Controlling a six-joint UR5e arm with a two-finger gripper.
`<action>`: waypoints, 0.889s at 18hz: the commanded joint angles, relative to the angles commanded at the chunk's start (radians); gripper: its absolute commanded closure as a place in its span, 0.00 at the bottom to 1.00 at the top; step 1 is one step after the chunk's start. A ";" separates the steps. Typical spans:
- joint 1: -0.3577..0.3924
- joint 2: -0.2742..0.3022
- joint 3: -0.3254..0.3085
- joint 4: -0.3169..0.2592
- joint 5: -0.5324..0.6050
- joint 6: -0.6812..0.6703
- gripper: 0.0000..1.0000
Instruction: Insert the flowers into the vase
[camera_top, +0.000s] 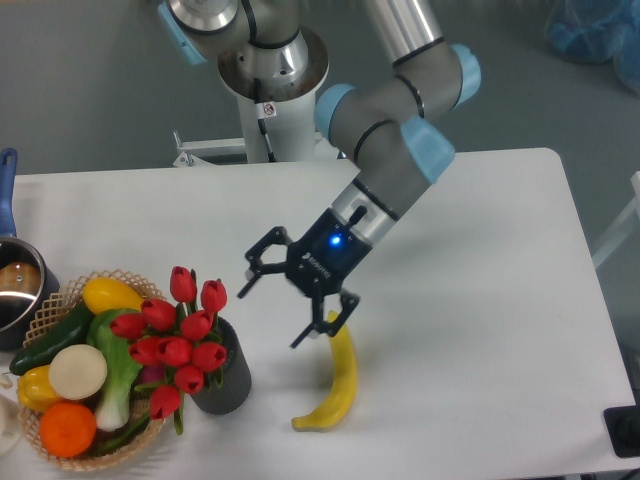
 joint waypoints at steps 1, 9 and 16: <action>0.005 0.005 0.003 0.000 0.043 0.021 0.00; 0.086 0.002 0.051 0.000 0.407 0.192 0.00; 0.170 -0.029 0.032 -0.015 0.541 0.216 0.00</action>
